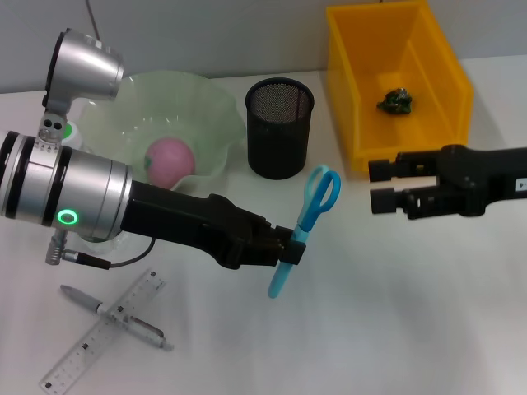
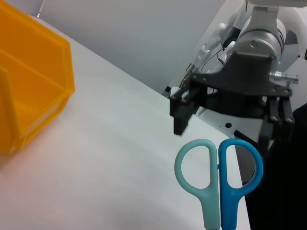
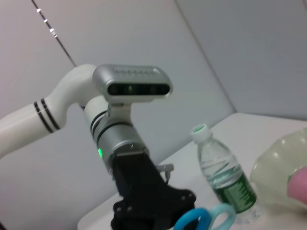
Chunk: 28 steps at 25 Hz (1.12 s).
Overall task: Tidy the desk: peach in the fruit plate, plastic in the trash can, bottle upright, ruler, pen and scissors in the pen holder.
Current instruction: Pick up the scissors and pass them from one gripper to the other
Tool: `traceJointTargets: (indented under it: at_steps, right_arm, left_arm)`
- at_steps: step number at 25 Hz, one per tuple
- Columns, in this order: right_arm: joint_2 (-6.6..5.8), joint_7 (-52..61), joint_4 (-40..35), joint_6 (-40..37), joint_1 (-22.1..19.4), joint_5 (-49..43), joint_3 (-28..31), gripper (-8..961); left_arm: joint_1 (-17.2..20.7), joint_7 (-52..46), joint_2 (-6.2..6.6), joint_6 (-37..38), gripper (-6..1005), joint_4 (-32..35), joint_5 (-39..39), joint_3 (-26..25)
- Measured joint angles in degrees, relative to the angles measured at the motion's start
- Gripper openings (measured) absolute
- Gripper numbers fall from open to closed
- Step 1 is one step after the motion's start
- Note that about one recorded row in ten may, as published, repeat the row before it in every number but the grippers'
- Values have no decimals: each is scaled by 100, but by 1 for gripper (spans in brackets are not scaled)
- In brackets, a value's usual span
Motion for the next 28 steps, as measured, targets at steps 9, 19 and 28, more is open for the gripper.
traceJointTargets:
  at_steps: [9,19,28]
  right_arm:
    - [-27,31,-1,-126,-27,-123,-123,768]
    - [-136,585,-3,-247,-3,-141,-99,768]
    - [-215,771,-3,-364,-32,-468,-62,767]
  left_arm:
    - [-5,303,9,20,253,1,-2,52]
    - [-84,593,36,26,256,439,754,64]
    - [-24,984,4,-38,259,448,420,-284]
